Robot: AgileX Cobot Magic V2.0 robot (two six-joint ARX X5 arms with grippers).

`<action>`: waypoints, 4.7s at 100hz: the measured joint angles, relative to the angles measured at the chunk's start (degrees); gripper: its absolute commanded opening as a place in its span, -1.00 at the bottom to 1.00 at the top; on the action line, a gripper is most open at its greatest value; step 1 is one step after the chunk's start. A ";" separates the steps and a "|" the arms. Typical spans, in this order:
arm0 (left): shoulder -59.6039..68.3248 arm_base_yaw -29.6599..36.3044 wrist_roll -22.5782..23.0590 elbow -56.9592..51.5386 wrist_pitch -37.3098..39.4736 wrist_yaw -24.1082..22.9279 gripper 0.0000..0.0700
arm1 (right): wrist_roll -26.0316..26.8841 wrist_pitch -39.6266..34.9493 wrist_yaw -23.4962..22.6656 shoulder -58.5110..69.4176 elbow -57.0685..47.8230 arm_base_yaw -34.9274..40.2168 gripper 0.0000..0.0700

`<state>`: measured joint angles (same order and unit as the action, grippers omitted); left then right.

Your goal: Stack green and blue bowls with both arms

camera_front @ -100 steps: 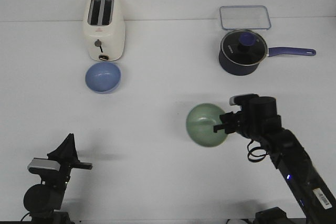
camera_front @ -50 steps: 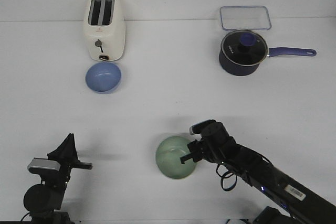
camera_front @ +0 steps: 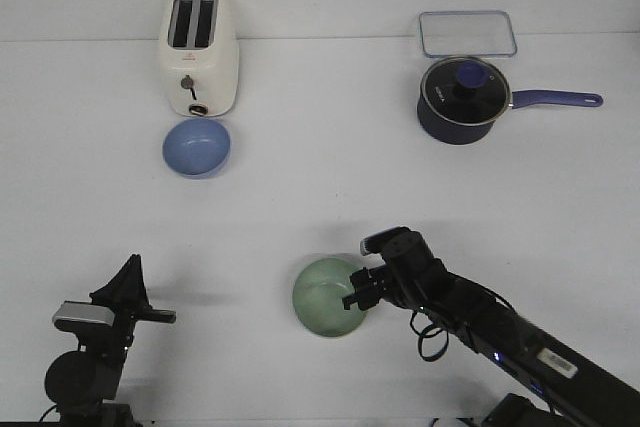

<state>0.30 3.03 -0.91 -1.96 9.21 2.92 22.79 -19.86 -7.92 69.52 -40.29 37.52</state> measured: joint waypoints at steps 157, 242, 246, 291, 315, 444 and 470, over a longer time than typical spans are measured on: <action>39.01 -0.02 -28.11 -28.33 -6.75 -1.36 -0.95 | -10.56 -1.81 6.45 -31.26 7.39 -15.78 0.05; 100.96 -1.77 -24.22 -64.04 -6.64 -1.33 -0.47 | -10.58 -2.58 6.45 -31.26 7.39 -15.78 0.05; 101.26 -1.79 -24.11 -64.06 -6.69 -1.33 -0.82 | -10.58 -2.60 6.45 -31.26 7.39 -15.78 0.05; 89.55 -1.36 -22.43 -64.19 -12.94 10.67 -0.97 | -10.14 -3.04 9.49 -33.03 9.51 -15.78 0.05; 75.71 5.99 -16.13 -63.95 -29.09 15.32 -0.97 | -8.26 -3.69 9.51 -38.53 15.85 -15.78 0.03; 62.42 31.45 -11.04 -52.41 -21.92 -2.10 -0.82 | -7.28 -0.81 10.47 -39.76 16.20 -15.78 -0.53; 45.86 20.81 -4.42 -48.39 -23.52 -13.79 -0.96 | -7.28 3.21 15.65 -44.13 17.11 -15.78 -1.00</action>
<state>46.15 23.84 -5.32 -50.35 -14.31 -10.87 15.51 -16.64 7.73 25.39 -23.18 21.74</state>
